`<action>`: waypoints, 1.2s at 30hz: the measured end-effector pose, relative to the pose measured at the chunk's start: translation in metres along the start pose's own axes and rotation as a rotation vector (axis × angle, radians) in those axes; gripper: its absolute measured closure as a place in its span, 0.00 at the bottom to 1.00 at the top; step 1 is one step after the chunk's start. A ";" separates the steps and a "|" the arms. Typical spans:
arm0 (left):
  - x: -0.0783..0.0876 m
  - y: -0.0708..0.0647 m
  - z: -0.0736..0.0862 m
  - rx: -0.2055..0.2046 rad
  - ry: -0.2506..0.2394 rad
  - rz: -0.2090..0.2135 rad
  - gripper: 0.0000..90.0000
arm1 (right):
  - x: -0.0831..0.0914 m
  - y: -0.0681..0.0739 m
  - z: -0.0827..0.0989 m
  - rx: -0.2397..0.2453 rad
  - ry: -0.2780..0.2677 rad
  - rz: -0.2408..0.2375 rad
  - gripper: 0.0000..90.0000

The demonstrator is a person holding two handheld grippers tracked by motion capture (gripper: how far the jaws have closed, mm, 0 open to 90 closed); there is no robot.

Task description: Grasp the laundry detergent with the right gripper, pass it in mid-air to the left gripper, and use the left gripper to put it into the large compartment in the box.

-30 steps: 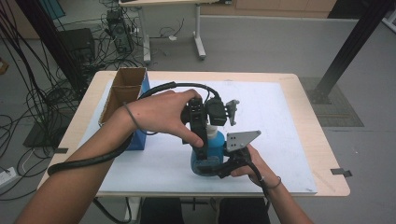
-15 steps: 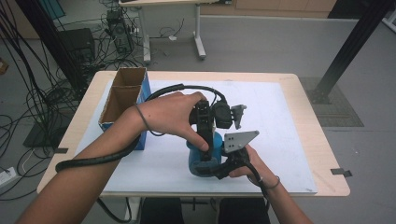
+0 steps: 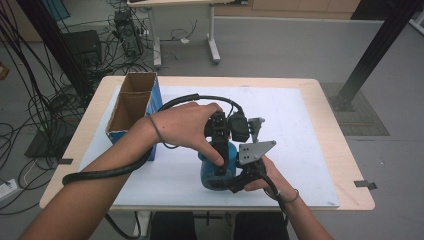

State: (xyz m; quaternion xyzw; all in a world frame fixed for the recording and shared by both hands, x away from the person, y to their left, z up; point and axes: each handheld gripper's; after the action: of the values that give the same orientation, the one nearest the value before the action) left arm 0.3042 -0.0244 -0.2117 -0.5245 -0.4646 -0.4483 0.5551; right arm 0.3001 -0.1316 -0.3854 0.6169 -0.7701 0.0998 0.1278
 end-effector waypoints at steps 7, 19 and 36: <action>0.000 -0.001 0.002 0.003 -0.002 -0.001 0.07 | 0.000 0.000 0.000 0.001 0.002 0.002 0.46; 0.001 -0.001 0.003 0.004 -0.004 -0.002 0.07 | -0.001 0.000 0.000 0.003 0.002 0.001 0.46; 0.000 0.000 0.004 0.009 -0.003 -0.002 0.07 | -0.002 0.000 0.001 0.008 0.008 0.004 0.46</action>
State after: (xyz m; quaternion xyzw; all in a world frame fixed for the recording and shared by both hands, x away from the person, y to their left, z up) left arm 0.3042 -0.0203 -0.2118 -0.5221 -0.4680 -0.4459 0.5563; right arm 0.3003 -0.1298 -0.3869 0.6156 -0.7703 0.1056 0.1284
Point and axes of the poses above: each handheld gripper's, and its own axes: x roughly backward along the jaws, z roughly out of its underside, y roughly to its left, and after that the axes turned 10 degrees about z, right-handed
